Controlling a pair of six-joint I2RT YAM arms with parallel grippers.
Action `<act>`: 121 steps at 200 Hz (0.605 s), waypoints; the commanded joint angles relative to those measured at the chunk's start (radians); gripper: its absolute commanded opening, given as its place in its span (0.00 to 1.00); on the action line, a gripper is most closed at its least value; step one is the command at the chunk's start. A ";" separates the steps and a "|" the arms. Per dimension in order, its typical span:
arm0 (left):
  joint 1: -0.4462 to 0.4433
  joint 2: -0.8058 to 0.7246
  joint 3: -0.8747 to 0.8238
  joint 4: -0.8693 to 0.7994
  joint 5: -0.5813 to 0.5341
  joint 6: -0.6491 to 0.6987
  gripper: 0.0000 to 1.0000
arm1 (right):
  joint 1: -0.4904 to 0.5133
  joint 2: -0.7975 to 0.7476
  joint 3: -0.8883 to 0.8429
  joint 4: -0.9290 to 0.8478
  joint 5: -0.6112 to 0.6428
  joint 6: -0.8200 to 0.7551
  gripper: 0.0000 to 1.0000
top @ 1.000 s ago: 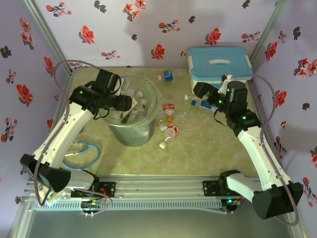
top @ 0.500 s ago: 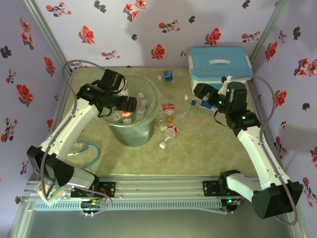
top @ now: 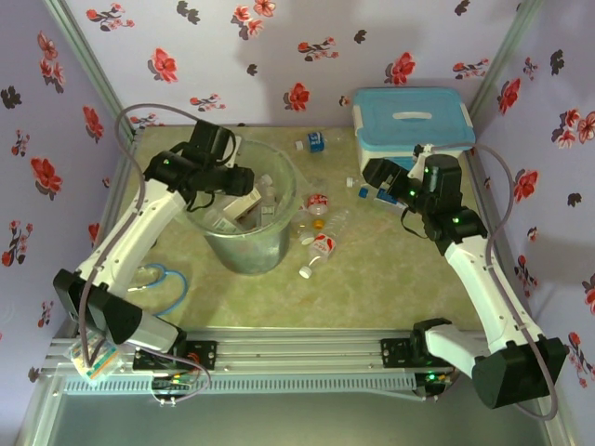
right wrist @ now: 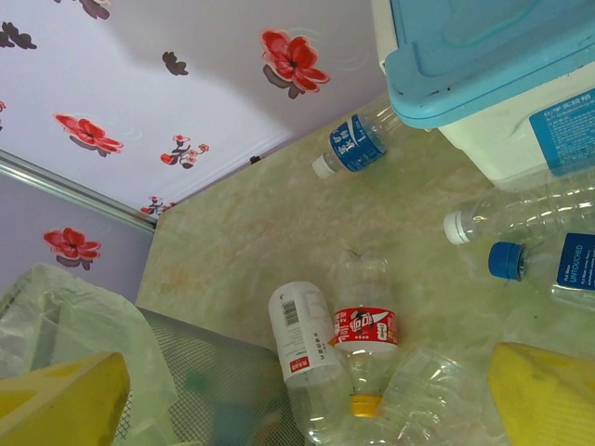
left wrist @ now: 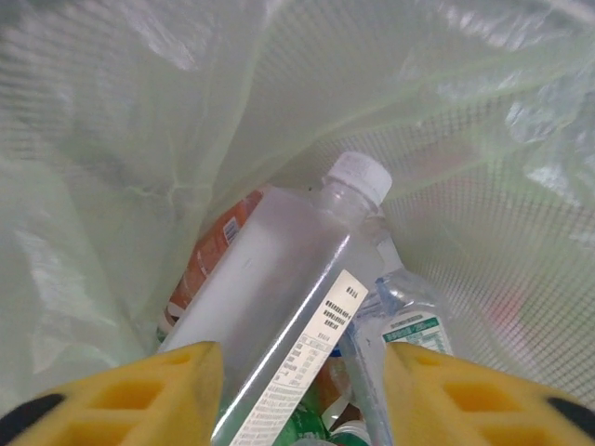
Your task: Put the plastic bottles in the bin
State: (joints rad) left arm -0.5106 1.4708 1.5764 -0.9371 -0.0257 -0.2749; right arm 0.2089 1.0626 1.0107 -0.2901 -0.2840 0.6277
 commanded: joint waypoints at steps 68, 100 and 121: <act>-0.012 -0.136 -0.155 0.067 0.024 -0.075 0.34 | -0.008 0.030 -0.006 -0.052 0.001 -0.008 0.99; -0.013 -0.136 -0.259 0.151 0.089 -0.125 0.33 | -0.008 0.042 -0.058 -0.063 0.018 0.029 0.99; -0.013 -0.137 -0.282 0.186 0.094 -0.140 0.33 | -0.008 0.049 -0.097 -0.047 0.018 0.066 0.96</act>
State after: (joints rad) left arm -0.5190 1.3239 1.3327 -0.8066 0.0273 -0.3672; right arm 0.2089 1.1011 0.9546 -0.3313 -0.2832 0.6460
